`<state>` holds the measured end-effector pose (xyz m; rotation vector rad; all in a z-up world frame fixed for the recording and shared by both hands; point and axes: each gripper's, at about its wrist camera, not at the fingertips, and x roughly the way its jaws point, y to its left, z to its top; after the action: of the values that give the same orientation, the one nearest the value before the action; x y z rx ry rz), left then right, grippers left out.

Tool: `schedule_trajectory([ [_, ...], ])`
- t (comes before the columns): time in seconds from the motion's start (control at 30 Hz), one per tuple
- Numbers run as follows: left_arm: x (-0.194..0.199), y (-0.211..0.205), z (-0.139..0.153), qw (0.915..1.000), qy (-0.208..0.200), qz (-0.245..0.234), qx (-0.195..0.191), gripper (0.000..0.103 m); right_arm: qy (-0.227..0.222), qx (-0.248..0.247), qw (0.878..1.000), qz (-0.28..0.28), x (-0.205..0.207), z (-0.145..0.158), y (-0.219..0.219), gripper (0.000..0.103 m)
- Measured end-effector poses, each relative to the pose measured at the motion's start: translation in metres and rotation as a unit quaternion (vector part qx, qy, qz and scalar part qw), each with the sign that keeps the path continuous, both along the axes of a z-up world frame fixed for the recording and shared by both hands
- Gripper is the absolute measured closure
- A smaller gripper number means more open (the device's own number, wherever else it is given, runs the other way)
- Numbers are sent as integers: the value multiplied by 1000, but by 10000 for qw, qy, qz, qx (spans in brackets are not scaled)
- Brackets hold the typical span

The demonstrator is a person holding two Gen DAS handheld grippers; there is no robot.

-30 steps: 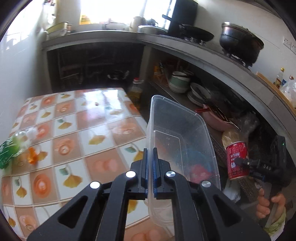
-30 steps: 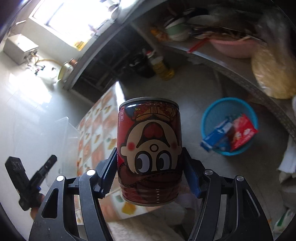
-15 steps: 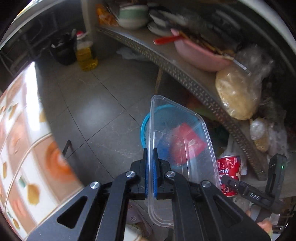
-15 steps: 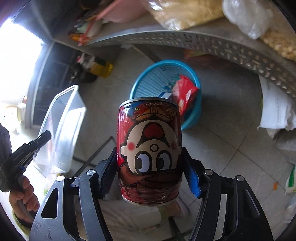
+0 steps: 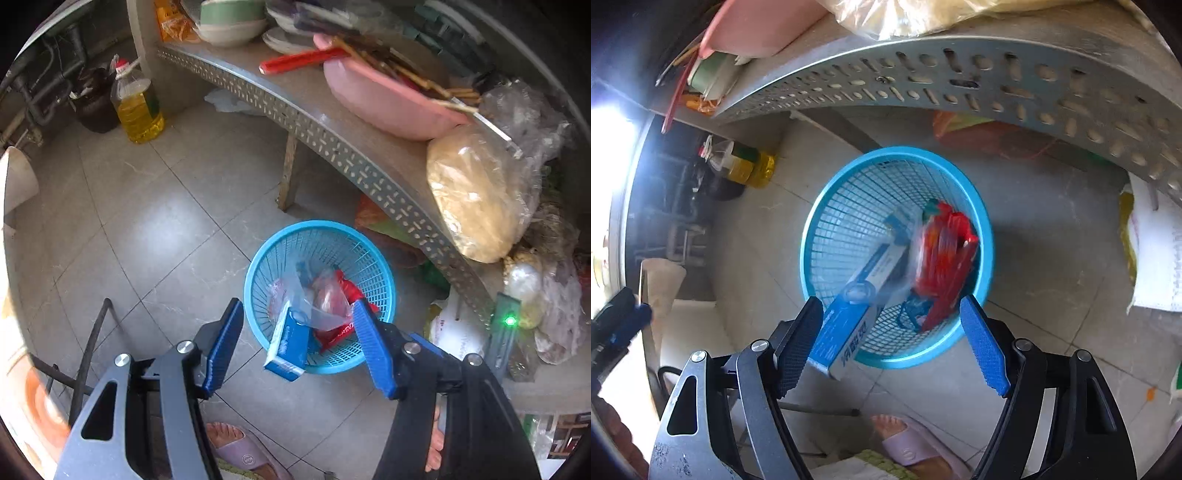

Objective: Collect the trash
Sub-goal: 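Open both grippers to drop the can and container into the wastebasket, then move both tools back to the table, right gripper toward the orange peel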

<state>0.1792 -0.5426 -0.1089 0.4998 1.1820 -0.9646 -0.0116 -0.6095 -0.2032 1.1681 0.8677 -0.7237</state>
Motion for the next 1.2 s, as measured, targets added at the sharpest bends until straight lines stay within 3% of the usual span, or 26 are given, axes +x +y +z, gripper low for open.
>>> schedule_trajectory([
  [0.2, -7, 49, 63, 9988, -176, -79, -454, 39, 72, -404, 9989, 214, -11, 23, 23, 30],
  [0.37, -10, 134, 132, 9932, -518, 46, -1045, 32, -101, -813, 9946, 639, -16, 59, 48, 30],
  [0.5, -8, 237, 178, 9821, -1081, 674, -1389, 28, -318, -1460, 9783, 1432, -4, 104, 87, 30],
  [0.6, -10, 316, 198, 9665, -1597, 1369, -1467, 27, -592, -1731, 9617, 2043, 7, 135, 119, 30],
  [0.7, -17, 389, 202, 9486, -1894, 2031, -1520, 26, -930, -1803, 9464, 2514, 18, 159, 145, 30],
  [0.9, -32, 502, 168, 9218, -1813, 3117, -1421, 25, -1582, -1580, 9057, 3601, 63, 192, 210, 36],
  [1.0, -38, 540, 148, 9121, -1736, 3446, -1384, 25, -1725, -1381, 8797, 4211, 90, 197, 249, 41],
  [1.13, -44, 568, 124, 9072, -1738, 3584, -1353, 25, -1680, -976, 8597, 4725, 123, 190, 294, 54],
  [1.2, -39, 572, 118, 9064, -1836, 3545, -1381, 25, -1559, -963, 8499, 4941, 137, 186, 316, 55],
])
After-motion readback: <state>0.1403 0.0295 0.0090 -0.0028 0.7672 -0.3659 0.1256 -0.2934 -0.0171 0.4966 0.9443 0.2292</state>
